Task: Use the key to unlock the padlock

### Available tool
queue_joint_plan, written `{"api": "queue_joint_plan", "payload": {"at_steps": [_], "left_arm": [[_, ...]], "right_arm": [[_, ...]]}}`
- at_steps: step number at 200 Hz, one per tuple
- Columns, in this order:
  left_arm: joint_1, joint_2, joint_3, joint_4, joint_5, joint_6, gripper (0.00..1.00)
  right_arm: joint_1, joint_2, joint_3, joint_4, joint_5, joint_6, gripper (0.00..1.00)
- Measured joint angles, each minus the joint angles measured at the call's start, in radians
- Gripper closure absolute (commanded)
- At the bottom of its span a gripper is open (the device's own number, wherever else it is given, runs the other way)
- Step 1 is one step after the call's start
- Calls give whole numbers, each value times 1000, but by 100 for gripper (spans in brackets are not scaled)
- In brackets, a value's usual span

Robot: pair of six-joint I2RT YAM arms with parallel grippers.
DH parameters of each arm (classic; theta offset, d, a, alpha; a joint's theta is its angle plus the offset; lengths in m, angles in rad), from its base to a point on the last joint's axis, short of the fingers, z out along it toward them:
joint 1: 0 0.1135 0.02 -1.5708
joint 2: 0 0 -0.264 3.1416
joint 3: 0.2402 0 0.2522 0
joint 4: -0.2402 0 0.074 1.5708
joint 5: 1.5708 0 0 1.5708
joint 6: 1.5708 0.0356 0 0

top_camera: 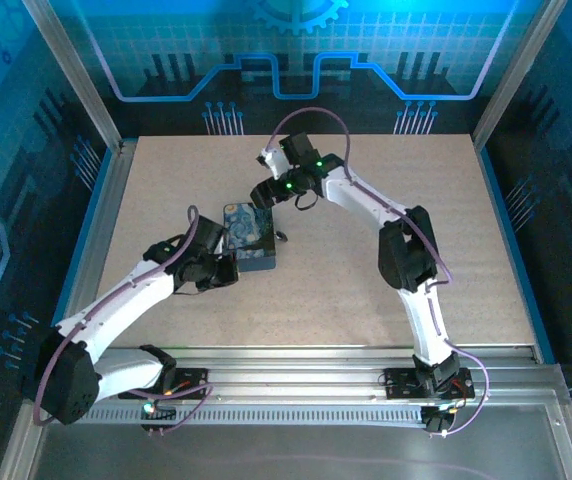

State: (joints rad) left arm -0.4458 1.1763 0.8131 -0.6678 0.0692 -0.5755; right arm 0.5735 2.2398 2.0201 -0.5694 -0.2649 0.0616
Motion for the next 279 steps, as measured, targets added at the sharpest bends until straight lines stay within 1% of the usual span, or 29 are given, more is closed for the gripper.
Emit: {"api": "queue_joint_plan", "payload": {"at_steps": [52,82,101,135,150,188,237,269,279], "left_arm": [[-35,0,-14,-1,18,-6,100],[-38,0,-26,-2,24,-14,100],[-38,0,-28,0,25,-21,100],[-38,1,-31,3,25,-22,100],[-38,1,-31,3,24,-21,100],[-38,24,-31,21,13,-22,100],[-14,137,-19,69,-14,-21,100],[-5,234,60,113,-20,-18,100],[-5,259,84,129,-21,-18,100]], "right_arm": [[-13,152,109,-22,-40,-65,25],[-13,195,130,-21,-83,-82,27],[-13,196,130,-16,-96,-90,33],[-13,190,101,10,-118,-79,48],[-19,156,34,56,-122,-55,52],[-60,3,-233,175,-119,43,60],[-120,-227,-568,269,-12,195,61],[-139,-387,-787,330,57,295,61],[-142,-428,-844,353,71,325,58]]}}
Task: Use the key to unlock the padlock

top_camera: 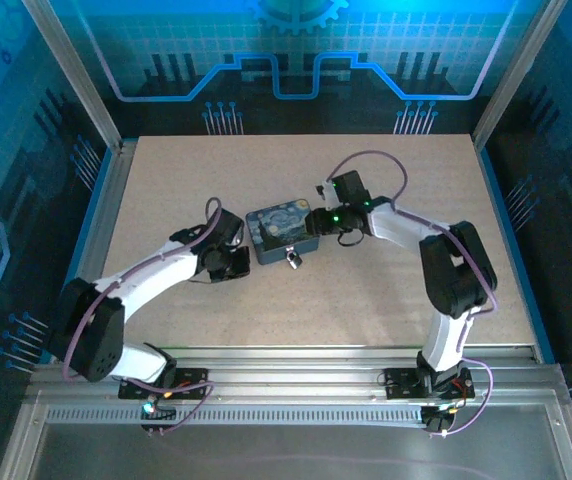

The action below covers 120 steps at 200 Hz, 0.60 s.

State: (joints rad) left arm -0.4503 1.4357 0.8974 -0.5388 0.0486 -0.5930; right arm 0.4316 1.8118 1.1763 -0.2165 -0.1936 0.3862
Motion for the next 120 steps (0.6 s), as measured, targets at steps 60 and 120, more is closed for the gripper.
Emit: {"api": "queue_joint_plan", "payload": {"at_steps": [60,120], "left_arm": [[19,24,37,19,0,19,100],[27,-68,15,-12,-19,44,100]], "right_arm": [[12,-152,-129,-64,92,69,43],[186,-196,-113,-222,188,96,44]]}}
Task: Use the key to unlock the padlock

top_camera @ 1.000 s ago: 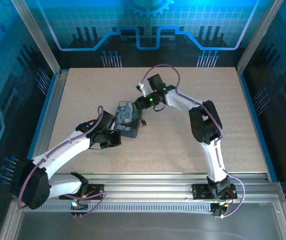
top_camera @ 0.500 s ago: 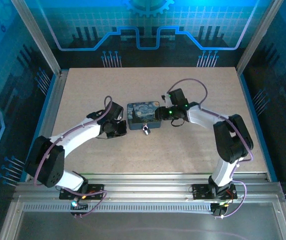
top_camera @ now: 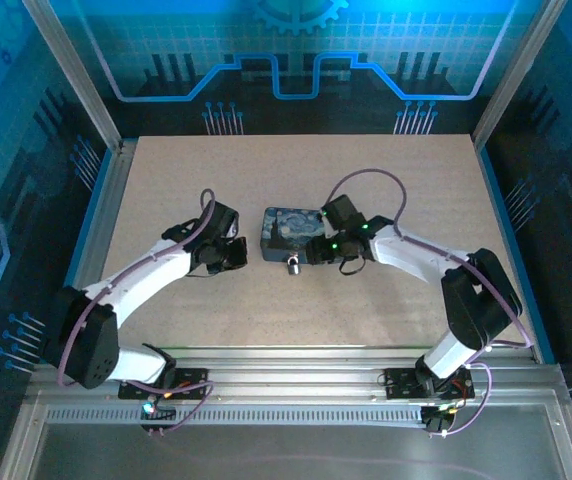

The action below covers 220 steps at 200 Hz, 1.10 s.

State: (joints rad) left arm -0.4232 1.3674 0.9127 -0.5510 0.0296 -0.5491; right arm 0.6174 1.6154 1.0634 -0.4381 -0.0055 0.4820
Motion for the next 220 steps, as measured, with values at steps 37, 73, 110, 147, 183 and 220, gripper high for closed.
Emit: {"api": "queue_joint_plan", "payload": {"at_steps": [37,73,110,147,183,220], "left_arm": [[1,-11,-16,-21,-9,5,100],[5,-19,-27,-24,-12,6,100],[23,-42,-40,-29,-12,6,100],[28,-62,-45,-37,-12,9,100],[28,-70,-45,-47,-11,9,100],[28,-70,-45,-46,-7,9,100]], "right_arm": [[113,16,34,-18,6,47,44],[148,129,113,-1,-1,89,42],[146,166,122,5,22,127,41],[95,182,123,29,25,158,44],[26,209,159,29,37,154,44],[-54,255,226,26,47,119,44]]}}
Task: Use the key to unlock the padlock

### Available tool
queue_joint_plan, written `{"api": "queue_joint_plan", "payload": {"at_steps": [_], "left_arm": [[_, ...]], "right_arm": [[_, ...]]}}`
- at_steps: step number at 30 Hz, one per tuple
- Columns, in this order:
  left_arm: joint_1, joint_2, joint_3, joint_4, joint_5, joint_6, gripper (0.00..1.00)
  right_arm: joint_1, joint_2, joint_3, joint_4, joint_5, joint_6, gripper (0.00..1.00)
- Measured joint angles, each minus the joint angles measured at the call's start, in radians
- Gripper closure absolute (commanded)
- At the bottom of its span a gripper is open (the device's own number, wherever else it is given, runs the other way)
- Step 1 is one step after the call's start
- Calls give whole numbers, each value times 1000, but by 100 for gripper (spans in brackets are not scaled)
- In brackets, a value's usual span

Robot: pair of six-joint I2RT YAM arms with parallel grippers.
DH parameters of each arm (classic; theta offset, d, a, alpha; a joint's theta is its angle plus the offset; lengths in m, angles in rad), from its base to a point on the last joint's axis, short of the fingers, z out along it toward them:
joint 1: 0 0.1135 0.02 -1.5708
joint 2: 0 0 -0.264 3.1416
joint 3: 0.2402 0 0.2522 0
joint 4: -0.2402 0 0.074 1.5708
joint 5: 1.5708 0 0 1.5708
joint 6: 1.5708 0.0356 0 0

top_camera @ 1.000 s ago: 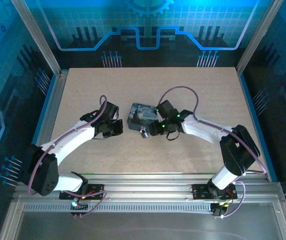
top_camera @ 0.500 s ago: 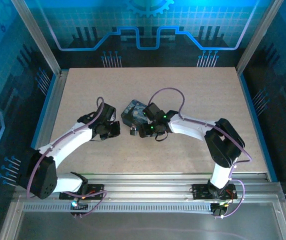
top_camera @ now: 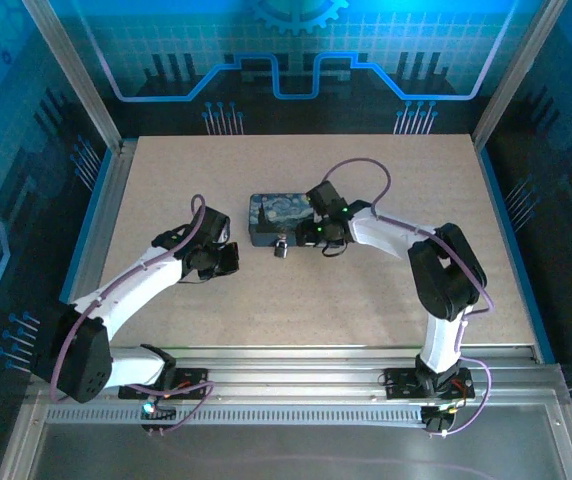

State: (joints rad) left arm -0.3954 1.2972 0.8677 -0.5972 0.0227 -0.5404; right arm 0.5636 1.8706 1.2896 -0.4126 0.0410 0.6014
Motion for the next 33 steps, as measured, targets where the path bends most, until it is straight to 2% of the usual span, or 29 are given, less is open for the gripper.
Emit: {"api": "queue_joint_plan", "payload": {"at_steps": [7,14,21,25,29,33], "left_arm": [[-31,3,0,2,12,-4,100],[-203,80,42,5,19,-29,100],[-414,282,224,58,14,-64,100],[-489,449,359,93,14,-76,100],[-546,607,478,118,14,-89,100],[-579,703,554,129,15,-95,83]], "right_arm": [[-50,46,81,-18,8,-61,42],[-58,-45,1,-26,-16,-103,40],[-202,-222,-223,-16,-49,-94,39],[-295,-254,-355,-13,-56,-66,39],[-330,-274,-454,-2,-60,-51,38],[-338,-343,-487,-5,-71,-40,37]]}}
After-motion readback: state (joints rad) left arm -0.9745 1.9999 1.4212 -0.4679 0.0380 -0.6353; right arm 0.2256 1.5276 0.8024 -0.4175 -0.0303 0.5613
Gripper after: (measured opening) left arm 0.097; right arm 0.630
